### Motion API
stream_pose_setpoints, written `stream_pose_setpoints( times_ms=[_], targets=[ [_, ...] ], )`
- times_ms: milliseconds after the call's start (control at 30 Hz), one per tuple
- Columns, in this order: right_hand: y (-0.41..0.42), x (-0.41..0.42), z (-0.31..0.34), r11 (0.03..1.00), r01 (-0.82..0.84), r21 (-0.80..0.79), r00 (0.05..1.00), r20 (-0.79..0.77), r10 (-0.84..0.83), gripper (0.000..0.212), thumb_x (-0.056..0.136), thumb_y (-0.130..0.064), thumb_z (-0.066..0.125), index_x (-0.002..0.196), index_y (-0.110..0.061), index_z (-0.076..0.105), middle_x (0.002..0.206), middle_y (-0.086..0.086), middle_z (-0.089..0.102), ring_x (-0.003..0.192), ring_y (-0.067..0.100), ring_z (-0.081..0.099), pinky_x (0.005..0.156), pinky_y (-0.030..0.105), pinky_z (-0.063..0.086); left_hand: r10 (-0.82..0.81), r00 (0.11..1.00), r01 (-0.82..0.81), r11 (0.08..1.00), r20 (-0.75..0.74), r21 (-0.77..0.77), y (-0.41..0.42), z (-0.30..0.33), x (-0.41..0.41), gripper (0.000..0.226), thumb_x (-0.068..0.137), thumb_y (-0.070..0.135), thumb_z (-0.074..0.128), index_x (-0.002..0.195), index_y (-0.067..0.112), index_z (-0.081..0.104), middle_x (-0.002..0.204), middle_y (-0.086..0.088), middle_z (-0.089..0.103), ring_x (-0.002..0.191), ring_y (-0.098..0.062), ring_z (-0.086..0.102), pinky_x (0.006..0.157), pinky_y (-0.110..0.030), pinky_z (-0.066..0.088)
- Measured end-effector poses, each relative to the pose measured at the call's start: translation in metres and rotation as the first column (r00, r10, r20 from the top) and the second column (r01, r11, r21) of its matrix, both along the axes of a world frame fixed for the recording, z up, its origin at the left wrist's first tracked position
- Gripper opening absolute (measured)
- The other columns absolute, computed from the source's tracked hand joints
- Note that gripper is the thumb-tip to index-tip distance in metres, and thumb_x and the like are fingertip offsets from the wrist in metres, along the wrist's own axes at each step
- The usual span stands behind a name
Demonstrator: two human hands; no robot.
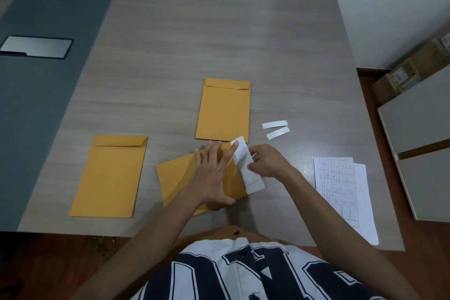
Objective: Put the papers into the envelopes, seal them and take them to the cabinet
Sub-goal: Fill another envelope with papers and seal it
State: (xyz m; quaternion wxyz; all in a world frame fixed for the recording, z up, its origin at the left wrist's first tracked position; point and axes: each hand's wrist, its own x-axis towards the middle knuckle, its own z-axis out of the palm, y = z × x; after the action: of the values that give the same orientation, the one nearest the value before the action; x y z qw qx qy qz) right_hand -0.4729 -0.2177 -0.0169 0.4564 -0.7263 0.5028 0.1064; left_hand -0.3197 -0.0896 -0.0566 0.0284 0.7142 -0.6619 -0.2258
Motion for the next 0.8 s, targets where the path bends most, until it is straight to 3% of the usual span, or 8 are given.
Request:
stream_pose_setpoints(
  times_ms=[100, 267, 433, 567, 667, 800],
  targets=[
    [0.001, 0.001, 0.000, 1.000, 0.003, -0.014, 1.000, 0.000, -0.003, 0.023, 0.083, -0.008, 0.064, 0.101, -0.023, 0.067, 0.108, 0.003, 0.070, 0.086, 0.017, 0.063, 0.070, 0.036, 0.060, -0.007, 1.000, 0.007, 1.000, -0.008, -0.016, -0.001, 0.002, 0.000, 0.149, 0.047, 0.074, 0.077, 0.148, 0.041, -0.028, 0.156, -0.013, 0.009, 0.147, -0.038, 0.004, 0.113, -0.071, 0.011],
    [0.002, 0.008, 0.005, 1.000, -0.024, 0.007, 1.000, 0.000, 0.024, 0.032, 0.083, -0.007, 0.065, 0.112, -0.019, 0.067, 0.110, 0.005, 0.067, 0.091, 0.023, 0.063, 0.064, 0.035, 0.061, -0.012, 1.000, 0.012, 0.999, -0.016, -0.031, -0.001, 0.001, 0.001, 0.149, 0.047, 0.073, 0.077, 0.148, 0.041, -0.027, 0.156, -0.014, 0.012, 0.147, -0.039, 0.009, 0.114, -0.069, 0.010],
    [0.007, 0.014, 0.006, 0.996, -0.075, -0.047, 0.997, 0.012, 0.076, 0.033, 0.083, -0.014, 0.068, 0.116, -0.010, 0.065, 0.103, 0.010, 0.069, 0.089, 0.027, 0.064, 0.074, 0.043, 0.059, -0.008, 1.000, 0.007, 0.999, -0.012, -0.036, -0.003, -0.002, -0.001, 0.151, 0.045, 0.070, 0.079, 0.149, 0.040, -0.026, 0.155, -0.015, 0.013, 0.145, -0.040, 0.013, 0.114, -0.069, 0.012],
    [0.008, 0.013, 0.007, 0.997, -0.057, -0.053, 0.996, 0.066, 0.061, 0.035, 0.085, -0.017, 0.069, 0.120, -0.019, 0.065, 0.111, 0.007, 0.069, 0.093, 0.022, 0.061, 0.074, 0.033, 0.052, -0.012, 1.000, 0.012, 1.000, 0.020, -0.008, -0.002, -0.004, 0.001, 0.154, 0.043, 0.077, 0.077, 0.148, 0.037, -0.029, 0.162, -0.016, -0.004, 0.149, -0.042, -0.004, 0.113, -0.071, 0.004],
    [0.004, 0.010, 0.008, 1.000, -0.028, 0.001, 0.997, 0.069, 0.028, 0.038, 0.087, -0.011, 0.064, 0.124, -0.018, 0.064, 0.120, 0.007, 0.067, 0.106, 0.026, 0.062, 0.080, 0.038, 0.054, -0.013, 0.995, 0.009, 0.999, 0.102, 0.040, 0.002, -0.004, 0.007, 0.159, 0.038, 0.087, 0.071, 0.147, 0.035, -0.032, 0.161, -0.018, -0.022, 0.147, -0.043, -0.018, 0.110, -0.072, -0.003],
    [0.006, 0.010, 0.008, 1.000, -0.014, 0.000, 0.998, 0.054, 0.014, 0.040, 0.086, -0.007, 0.062, 0.125, -0.014, 0.063, 0.122, 0.008, 0.066, 0.106, 0.026, 0.061, 0.079, 0.036, 0.053, -0.019, 0.992, 0.009, 0.996, 0.124, 0.087, 0.002, -0.002, 0.008, 0.158, 0.041, 0.084, 0.074, 0.143, 0.037, -0.037, 0.162, -0.022, -0.008, 0.148, -0.046, -0.008, 0.110, -0.075, 0.007]
  ],
)
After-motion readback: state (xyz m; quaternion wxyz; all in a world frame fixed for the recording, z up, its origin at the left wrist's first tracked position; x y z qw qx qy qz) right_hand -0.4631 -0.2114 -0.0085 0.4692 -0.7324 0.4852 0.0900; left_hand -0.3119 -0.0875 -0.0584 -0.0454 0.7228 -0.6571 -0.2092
